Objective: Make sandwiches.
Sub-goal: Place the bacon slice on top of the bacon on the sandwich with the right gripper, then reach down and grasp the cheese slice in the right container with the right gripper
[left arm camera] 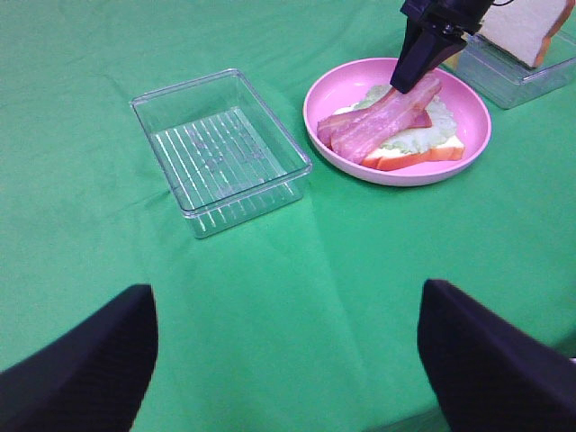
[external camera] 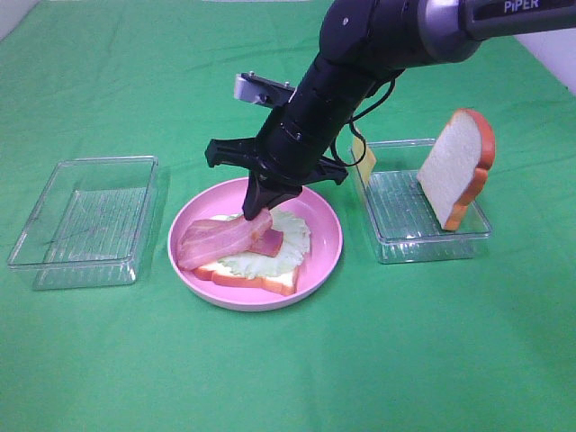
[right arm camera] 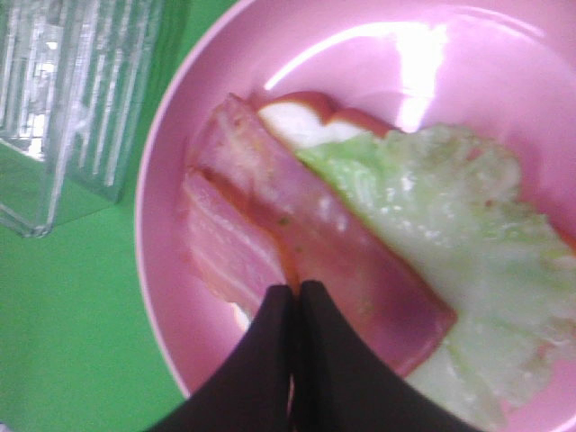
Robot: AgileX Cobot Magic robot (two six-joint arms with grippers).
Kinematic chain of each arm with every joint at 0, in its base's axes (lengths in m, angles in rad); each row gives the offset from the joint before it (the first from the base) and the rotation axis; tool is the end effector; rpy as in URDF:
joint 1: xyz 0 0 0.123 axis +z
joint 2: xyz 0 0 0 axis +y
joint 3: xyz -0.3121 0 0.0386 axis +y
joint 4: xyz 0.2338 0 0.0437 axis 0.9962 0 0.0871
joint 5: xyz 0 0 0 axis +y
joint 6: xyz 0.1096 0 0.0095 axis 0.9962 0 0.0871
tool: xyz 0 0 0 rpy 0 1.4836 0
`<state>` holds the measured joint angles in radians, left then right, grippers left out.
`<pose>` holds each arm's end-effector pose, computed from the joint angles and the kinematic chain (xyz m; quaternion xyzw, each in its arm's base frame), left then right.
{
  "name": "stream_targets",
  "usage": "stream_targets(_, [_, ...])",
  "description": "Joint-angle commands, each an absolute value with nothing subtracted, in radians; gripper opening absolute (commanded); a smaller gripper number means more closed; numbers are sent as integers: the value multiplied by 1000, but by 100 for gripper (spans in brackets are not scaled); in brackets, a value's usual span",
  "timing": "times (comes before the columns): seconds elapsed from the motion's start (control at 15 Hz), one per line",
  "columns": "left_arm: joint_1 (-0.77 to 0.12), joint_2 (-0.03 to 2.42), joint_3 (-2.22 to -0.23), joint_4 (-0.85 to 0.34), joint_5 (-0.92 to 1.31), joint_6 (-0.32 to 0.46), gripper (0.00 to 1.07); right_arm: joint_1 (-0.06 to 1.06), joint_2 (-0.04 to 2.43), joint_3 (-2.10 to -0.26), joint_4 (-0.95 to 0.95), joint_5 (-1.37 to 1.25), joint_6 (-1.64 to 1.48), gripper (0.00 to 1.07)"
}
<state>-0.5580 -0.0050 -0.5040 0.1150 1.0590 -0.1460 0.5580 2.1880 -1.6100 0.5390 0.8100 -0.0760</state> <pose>-0.0208 0.0260 0.2635 0.1713 0.8316 -0.1272 0.5128 0.3740 0.2817 0.1680 -0.1496 0.9562 0.2405 0.0745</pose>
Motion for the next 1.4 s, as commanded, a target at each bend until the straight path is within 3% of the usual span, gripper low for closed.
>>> stream_targets(0.07, [-562,-27,-503,113,1053,-147,76,558,2184,-1615,454,796,-17,5])
stream_targets(0.2, [-562,-27,-503,112,1053,-146,76,558,2184,-1615,454,790,-20,28])
stream_targets(0.27, [-562,-27,-503,112,1053,-146,76,558,2183,-1615,451,790,-20,35])
stream_targets(0.33, [-562,-27,-503,112,1053,-146,76,558,2169,-1615,402,790,-20,55])
stream_targets(0.4, [-562,-27,-503,112,1053,-147,76,558,2139,-1615,338,792,-20,62])
stream_targets(0.8, [-562,-27,-503,112,1053,-147,76,551,1973,-1615,158,883,7,62])
stream_targets(1.07, [-562,-26,-503,111,1053,-147,76,441,1895,-1615,183,970,33,62])
stream_targets(1.4, [-562,-26,-503,110,1053,-147,76,417,1931,-1639,150,989,33,58])
